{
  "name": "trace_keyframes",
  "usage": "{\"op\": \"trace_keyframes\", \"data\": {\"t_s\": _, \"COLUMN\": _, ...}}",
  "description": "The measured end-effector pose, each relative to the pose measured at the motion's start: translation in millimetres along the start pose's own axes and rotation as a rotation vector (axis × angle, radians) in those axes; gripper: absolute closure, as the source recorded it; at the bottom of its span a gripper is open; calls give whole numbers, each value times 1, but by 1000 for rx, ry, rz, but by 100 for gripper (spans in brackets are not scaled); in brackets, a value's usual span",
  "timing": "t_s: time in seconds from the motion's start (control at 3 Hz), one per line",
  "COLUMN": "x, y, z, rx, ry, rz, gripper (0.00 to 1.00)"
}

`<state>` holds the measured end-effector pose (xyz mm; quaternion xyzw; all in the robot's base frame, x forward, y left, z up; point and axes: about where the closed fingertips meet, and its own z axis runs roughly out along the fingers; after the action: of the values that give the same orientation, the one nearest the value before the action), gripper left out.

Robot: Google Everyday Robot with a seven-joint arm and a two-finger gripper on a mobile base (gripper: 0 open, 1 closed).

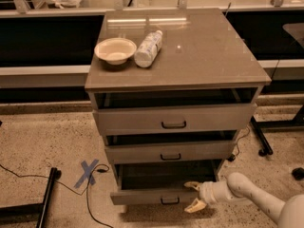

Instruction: Close bottom drawer

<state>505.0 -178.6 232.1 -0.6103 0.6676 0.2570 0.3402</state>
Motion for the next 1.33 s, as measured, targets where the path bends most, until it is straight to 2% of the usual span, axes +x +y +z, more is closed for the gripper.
{"op": "trace_keyframes", "data": {"t_s": 0.33, "x": -5, "y": 41, "z": -9, "rx": -38, "ry": -51, "rz": 29, "gripper": 33}}
{"op": "trace_keyframes", "data": {"t_s": 0.67, "x": 2, "y": 72, "z": -11, "rx": -70, "ry": -62, "rz": 60, "gripper": 36}}
{"op": "trace_keyframes", "data": {"t_s": 1.0, "x": 23, "y": 88, "z": 2, "rx": -100, "ry": -43, "rz": 74, "gripper": 46}}
{"op": "trace_keyframes", "data": {"t_s": 1.33, "x": 50, "y": 88, "z": 29, "rx": -107, "ry": -21, "rz": 57, "gripper": 47}}
